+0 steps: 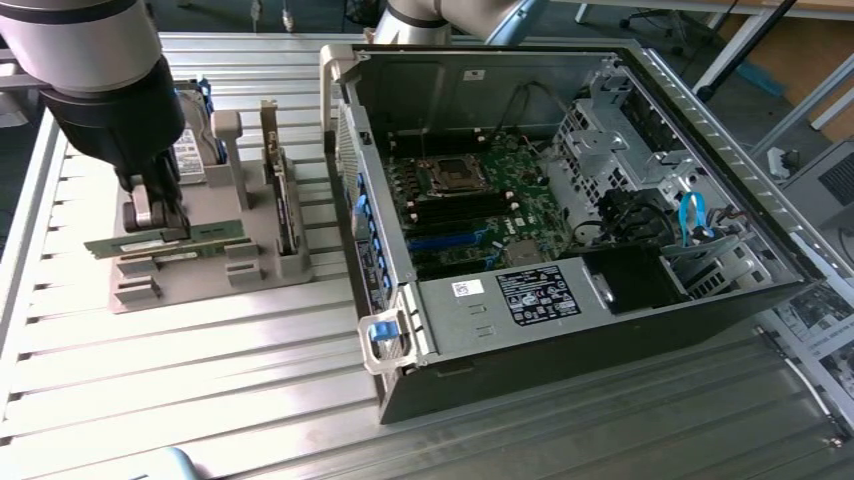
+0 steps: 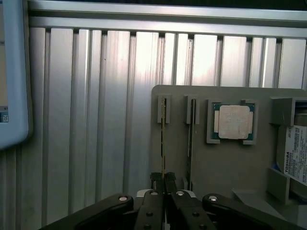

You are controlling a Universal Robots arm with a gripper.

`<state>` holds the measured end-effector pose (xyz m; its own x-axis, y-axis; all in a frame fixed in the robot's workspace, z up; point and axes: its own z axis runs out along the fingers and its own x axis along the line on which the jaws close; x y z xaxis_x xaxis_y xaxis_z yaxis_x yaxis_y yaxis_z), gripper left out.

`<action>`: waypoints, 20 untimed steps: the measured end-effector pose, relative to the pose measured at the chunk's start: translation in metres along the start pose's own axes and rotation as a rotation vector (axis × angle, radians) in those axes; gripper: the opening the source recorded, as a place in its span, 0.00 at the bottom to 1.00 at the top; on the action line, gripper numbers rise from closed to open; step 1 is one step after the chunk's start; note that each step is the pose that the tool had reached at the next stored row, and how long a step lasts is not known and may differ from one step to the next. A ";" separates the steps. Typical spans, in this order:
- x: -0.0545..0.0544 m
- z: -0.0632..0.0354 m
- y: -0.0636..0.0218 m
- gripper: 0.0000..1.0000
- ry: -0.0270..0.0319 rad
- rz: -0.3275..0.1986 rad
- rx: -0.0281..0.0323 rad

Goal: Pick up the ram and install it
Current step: 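Pick up the ram and move it above insertion slot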

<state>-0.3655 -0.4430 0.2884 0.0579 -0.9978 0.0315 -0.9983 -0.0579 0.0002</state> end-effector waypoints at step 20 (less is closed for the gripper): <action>0.000 -0.0124 0.0000 0.13 -0.0001 0.000 0.0001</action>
<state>-0.3656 -0.4430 0.3009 0.0579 -0.9978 0.0315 -0.9983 -0.0579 0.0002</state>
